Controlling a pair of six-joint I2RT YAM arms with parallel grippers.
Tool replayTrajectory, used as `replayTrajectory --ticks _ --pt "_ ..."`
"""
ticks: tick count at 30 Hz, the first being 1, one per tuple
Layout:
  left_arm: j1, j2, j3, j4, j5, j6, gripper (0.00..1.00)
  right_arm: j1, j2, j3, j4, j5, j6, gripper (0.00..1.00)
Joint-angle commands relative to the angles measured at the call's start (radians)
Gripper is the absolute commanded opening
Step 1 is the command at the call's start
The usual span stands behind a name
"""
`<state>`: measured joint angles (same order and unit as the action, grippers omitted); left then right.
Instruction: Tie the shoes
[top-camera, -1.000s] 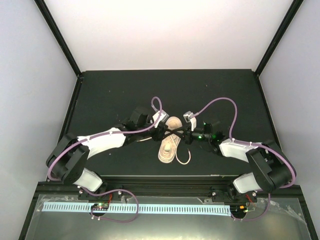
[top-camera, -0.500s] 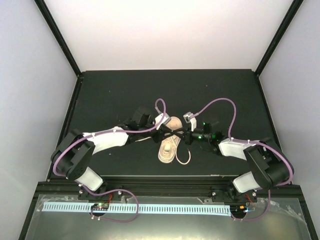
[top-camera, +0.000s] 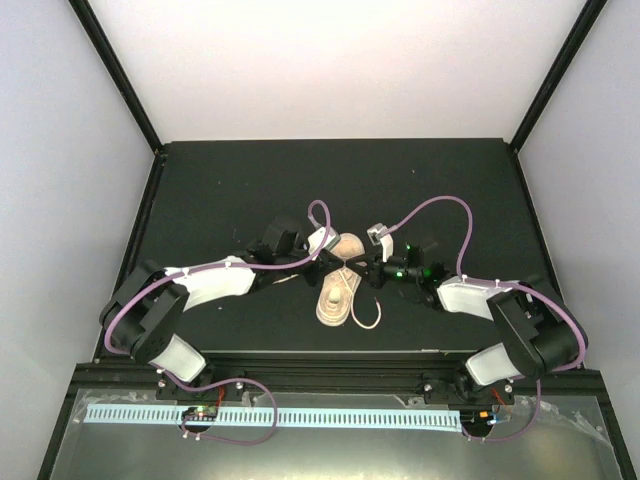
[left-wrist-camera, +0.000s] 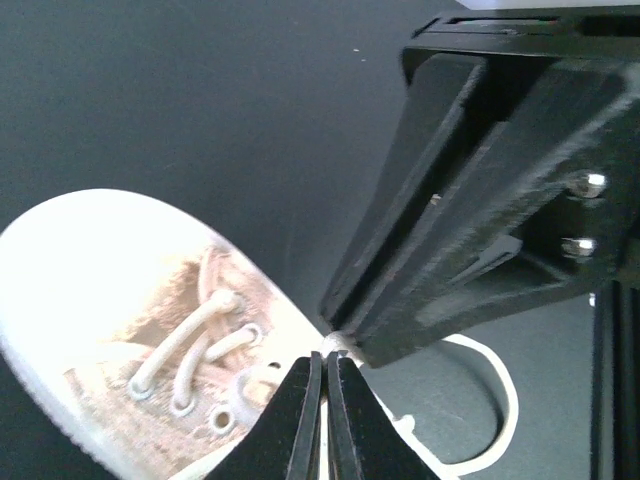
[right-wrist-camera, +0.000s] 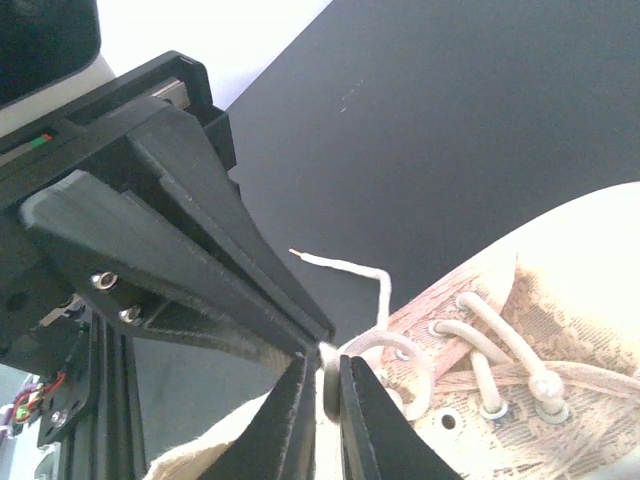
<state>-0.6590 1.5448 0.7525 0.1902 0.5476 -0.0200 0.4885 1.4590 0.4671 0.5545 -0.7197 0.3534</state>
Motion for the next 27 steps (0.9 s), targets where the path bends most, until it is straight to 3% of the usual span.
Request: replayTrajectory --ticks 1,5,10,16,27 --pt "0.008 -0.044 -0.025 0.075 -0.077 -0.007 0.02 0.01 -0.037 0.008 0.019 -0.005 -0.032 0.14" --pt "0.009 -0.041 -0.028 0.07 -0.063 -0.009 0.01 0.01 -0.081 -0.011 -0.02 0.041 -0.048 0.43" --pt "0.01 -0.049 -0.033 0.061 -0.049 -0.009 0.02 0.013 -0.207 -0.064 -0.126 0.153 0.008 0.54" --pt "0.01 -0.057 -0.037 0.059 -0.031 -0.016 0.01 0.074 -0.294 -0.161 -0.208 0.249 0.134 0.53" --pt "0.01 -0.052 -0.04 0.061 -0.022 -0.026 0.01 0.127 -0.135 -0.188 -0.117 0.211 0.192 0.45"
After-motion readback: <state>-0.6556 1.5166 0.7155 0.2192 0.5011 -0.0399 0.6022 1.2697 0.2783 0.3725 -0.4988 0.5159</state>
